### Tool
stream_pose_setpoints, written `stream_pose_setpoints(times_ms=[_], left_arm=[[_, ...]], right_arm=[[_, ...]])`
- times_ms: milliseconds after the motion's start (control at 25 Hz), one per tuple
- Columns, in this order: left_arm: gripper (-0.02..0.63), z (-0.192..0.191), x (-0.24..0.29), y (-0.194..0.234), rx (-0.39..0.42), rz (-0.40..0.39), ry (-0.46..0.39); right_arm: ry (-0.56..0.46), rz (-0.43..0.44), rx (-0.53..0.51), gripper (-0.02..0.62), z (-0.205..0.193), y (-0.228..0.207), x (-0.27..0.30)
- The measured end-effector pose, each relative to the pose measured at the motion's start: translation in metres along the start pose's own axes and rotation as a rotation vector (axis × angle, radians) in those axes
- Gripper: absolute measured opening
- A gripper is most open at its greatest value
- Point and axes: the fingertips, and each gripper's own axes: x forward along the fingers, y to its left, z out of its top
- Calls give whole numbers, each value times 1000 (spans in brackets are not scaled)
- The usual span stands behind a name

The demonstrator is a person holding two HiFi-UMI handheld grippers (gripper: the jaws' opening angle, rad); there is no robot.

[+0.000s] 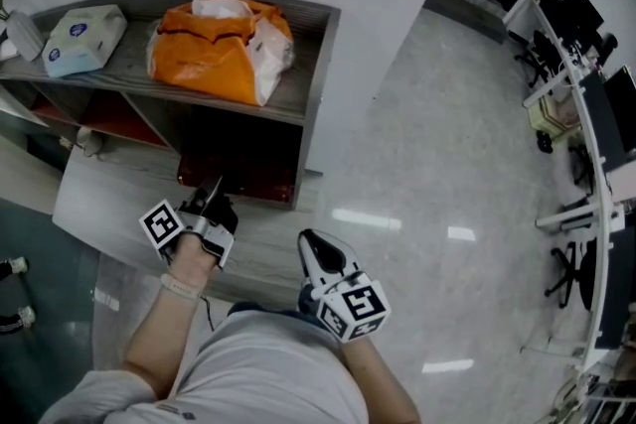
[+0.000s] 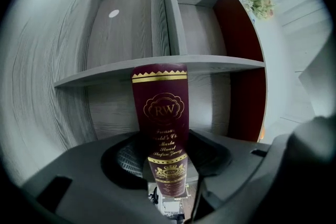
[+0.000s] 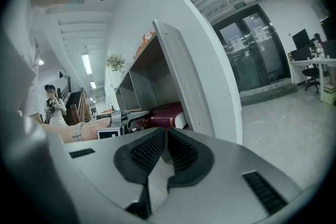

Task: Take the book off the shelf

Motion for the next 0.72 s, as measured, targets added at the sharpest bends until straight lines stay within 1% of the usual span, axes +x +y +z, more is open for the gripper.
stream_pose_setpoints(times_ms=[400, 600, 720], left_arm=[[221, -9, -34, -1, -38, -24, -4], [216, -17, -61, -4, -47, -53, 14], [216, -21, -80, -3, -51, -63, 5]], right_arm=[[6, 42, 3, 32, -2, 13, 0], [5, 71, -7, 31, -3, 23, 6], [13, 99, -6, 32, -4, 30, 12]])
